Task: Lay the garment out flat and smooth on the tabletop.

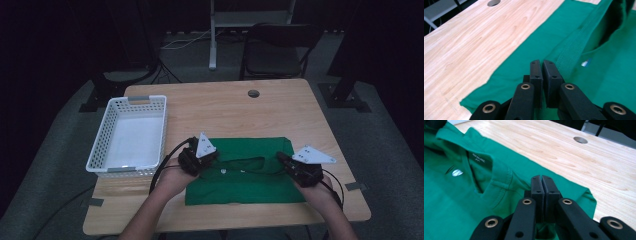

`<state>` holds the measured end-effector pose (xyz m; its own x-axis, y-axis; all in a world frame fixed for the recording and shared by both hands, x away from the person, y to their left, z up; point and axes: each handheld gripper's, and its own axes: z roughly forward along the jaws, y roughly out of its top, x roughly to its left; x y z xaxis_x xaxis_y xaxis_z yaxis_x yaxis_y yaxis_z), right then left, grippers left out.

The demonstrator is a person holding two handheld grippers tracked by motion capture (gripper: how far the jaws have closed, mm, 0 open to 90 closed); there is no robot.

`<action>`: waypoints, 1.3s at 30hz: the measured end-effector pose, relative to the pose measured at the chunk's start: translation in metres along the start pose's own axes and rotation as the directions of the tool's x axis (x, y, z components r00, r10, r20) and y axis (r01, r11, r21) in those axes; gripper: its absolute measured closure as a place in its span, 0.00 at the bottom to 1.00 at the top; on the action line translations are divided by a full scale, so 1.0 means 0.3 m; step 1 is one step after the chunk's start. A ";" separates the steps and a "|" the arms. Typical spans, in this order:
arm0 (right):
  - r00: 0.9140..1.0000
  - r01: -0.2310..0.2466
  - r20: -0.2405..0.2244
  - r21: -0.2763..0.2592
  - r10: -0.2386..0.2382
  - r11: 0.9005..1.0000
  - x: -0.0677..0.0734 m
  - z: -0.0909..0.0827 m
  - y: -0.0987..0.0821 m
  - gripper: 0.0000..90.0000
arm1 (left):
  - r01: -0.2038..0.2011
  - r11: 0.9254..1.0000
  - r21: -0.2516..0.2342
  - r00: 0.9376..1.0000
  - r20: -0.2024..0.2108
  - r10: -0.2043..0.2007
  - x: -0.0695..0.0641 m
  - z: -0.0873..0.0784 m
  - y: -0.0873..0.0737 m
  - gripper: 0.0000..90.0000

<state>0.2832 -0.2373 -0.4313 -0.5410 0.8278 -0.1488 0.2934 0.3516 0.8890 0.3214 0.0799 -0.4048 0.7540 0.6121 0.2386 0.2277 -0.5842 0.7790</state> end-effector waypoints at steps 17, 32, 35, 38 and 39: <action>0.997 -0.059 0.051 0.026 0.058 0.998 -0.070 0.106 0.135 0.99 | 0.061 0.995 0.079 0.997 -0.058 -0.057 0.113 0.104 0.118 0.97; 0.979 -0.190 0.106 0.127 0.177 0.974 -0.177 0.287 0.237 0.99 | 0.198 0.976 0.091 0.971 -0.156 -0.182 0.227 0.225 0.157 0.97; 0.966 -0.223 0.155 0.098 0.206 0.970 -0.193 0.317 0.260 0.99 | 0.214 0.976 -0.042 0.941 -0.258 -0.217 0.246 0.227 0.170 0.97; 0.949 -0.197 0.210 -0.187 0.235 0.962 -0.206 0.325 0.284 0.99 | 0.165 0.932 -0.322 0.853 -0.427 -0.299 0.250 0.196 0.198 0.92; 0.936 -0.167 0.257 -0.277 0.241 0.946 -0.211 0.331 0.291 0.76 | 0.198 0.908 -0.370 0.818 -0.448 -0.361 0.261 0.196 0.210 0.80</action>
<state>0.4213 -0.2154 -0.3872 -0.2325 0.9719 -0.0364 0.1497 0.0728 0.9860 0.4309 0.0597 -0.3709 0.2586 0.9503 0.1732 0.1283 -0.2115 0.9689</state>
